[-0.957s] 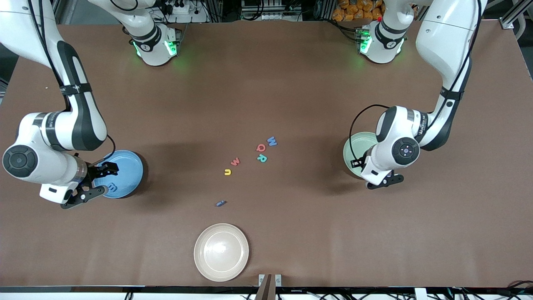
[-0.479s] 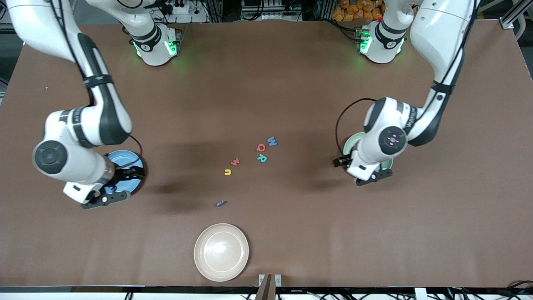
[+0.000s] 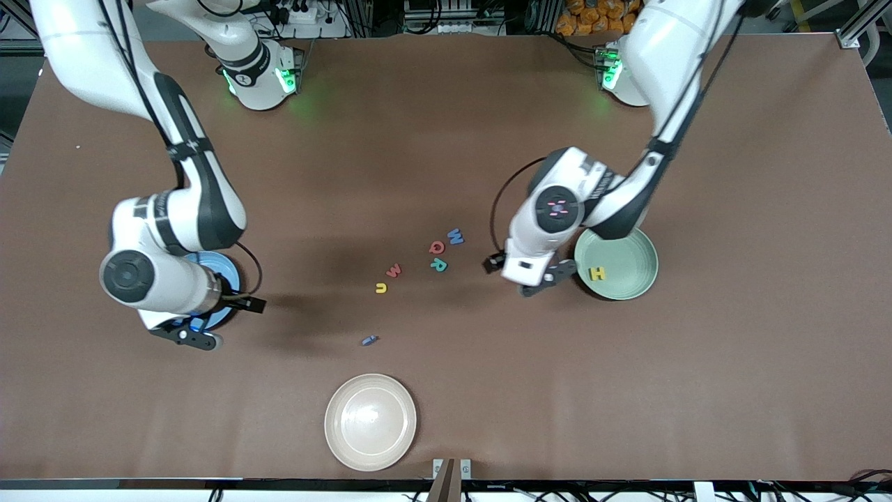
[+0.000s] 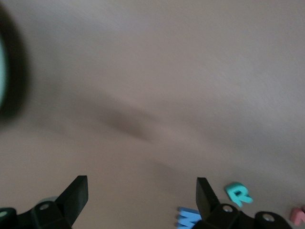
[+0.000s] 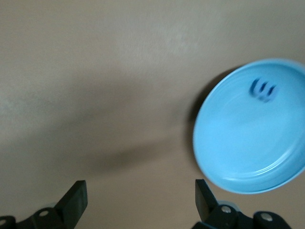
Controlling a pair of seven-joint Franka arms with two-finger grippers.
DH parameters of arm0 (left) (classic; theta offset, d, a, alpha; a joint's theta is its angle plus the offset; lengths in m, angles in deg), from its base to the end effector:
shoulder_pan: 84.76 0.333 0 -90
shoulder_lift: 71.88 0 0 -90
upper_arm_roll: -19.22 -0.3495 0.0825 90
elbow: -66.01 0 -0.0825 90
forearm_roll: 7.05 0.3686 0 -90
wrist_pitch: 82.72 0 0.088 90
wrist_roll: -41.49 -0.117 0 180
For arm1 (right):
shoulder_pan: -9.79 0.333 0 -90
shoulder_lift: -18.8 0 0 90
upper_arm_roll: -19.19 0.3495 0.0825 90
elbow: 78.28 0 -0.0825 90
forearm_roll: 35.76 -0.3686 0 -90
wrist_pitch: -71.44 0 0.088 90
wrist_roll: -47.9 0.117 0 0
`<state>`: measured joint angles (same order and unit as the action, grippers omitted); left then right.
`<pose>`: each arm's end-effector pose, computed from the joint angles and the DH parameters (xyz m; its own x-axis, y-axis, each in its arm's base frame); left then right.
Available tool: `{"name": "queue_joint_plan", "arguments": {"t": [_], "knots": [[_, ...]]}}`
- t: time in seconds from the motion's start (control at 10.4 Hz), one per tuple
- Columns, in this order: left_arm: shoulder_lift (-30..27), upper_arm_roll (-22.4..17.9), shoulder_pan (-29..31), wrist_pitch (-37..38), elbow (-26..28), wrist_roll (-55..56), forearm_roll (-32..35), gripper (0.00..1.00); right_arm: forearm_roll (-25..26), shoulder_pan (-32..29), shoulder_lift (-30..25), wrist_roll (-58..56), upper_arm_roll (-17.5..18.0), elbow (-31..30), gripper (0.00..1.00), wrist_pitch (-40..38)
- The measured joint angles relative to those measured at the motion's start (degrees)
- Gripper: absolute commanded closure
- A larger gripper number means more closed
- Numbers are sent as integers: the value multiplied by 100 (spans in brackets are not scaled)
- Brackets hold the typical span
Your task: Sort upper and lower case letters into plates
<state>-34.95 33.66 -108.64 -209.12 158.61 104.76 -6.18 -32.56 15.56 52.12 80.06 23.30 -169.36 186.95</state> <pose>0.5617 -0.4096 0.2814 0.8827 0.4486 -0.1402 0.4565 -0.8893 0.0286 0.6723 0.1060 0.3111 0.9230 -0.3636 -0.1258 -0.3548 -0.9309 0.0871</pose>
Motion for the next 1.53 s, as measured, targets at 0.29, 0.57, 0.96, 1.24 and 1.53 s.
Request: {"name": "queue_joint_plan", "arguments": {"t": [0.29, 0.57, 0.96, 1.24, 1.53], "knots": [[698, -335, -709, -104, -645, 567, 0, 0, -271, 593, 245, 1744, 23, 305, 0, 147], [987, -686, -1345, -306, -759, 890, 0, 0, -287, 1042, 336, 3751, 22, 434, 0, 762], [1046, -696, -1496, -360, -790, 916, 0, 0, -274, 1056, 817, 3951, -25, 1013, 0, 839], [1150, -694, -1686, -419, -791, 1175, 0, 0, -266, 1266, 1711, 3951, -24, 2068, 0, 880], [1168, -697, -1698, -420, -791, 1219, 0, 6, -265, 1286, 2289, 3949, -35, 2712, 0, 1182]]}}
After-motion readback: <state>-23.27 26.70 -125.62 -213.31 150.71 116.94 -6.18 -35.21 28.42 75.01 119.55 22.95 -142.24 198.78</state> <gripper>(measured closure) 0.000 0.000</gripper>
